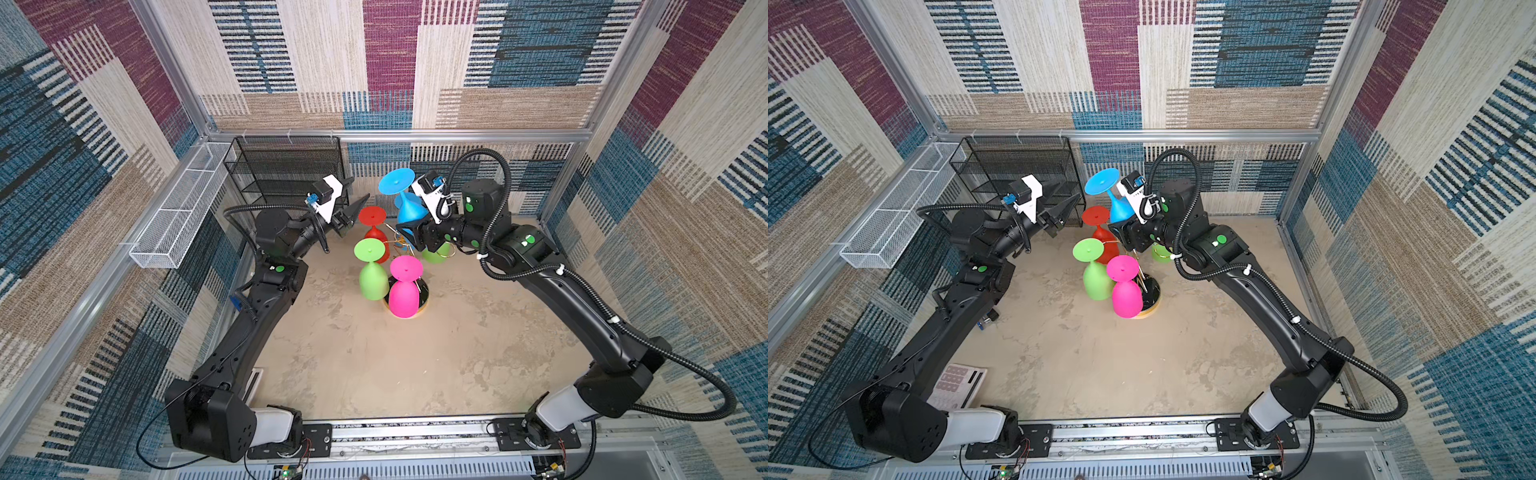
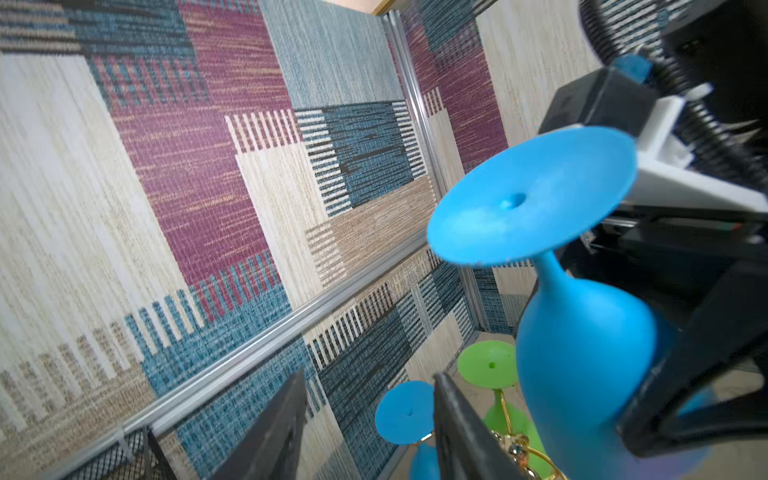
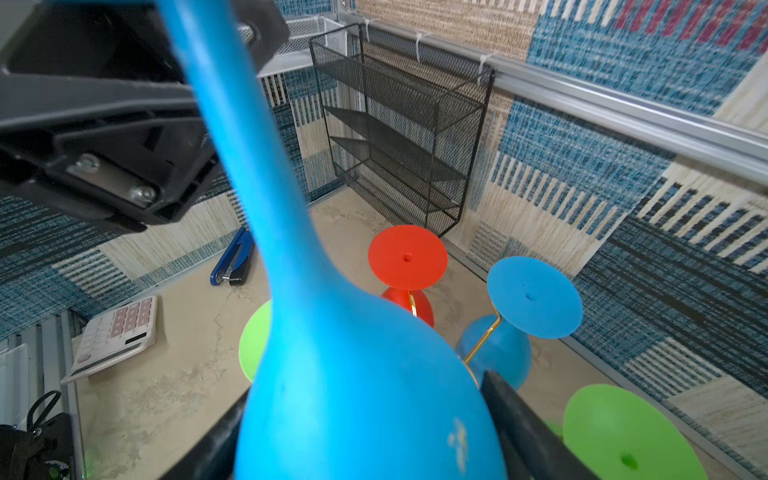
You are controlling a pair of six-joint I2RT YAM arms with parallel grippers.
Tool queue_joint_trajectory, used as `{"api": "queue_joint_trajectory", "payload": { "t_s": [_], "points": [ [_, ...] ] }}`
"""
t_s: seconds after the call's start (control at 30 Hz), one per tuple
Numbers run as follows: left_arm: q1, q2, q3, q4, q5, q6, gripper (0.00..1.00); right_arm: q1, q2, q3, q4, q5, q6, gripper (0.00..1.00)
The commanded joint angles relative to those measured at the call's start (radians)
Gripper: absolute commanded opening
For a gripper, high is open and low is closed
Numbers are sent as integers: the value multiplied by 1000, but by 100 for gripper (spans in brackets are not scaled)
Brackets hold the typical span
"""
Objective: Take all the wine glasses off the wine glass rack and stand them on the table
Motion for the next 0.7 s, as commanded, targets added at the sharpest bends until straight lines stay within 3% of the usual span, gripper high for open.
{"api": "queue_joint_trajectory", "payload": {
  "t_s": [0.0, 0.37, 0.67],
  "points": [
    [-1, 21, -2, 158, 59, 85, 50, 1, 24, 25, -42, -24, -9, 37],
    [-1, 65, 12, 168, 245, 149, 48, 0, 73, 59, -67, -70, -9, 35],
    [-1, 96, 44, 181, 273, 138, 40, 0, 96, 71, -88, -98, -9, 34]
  ]
}}
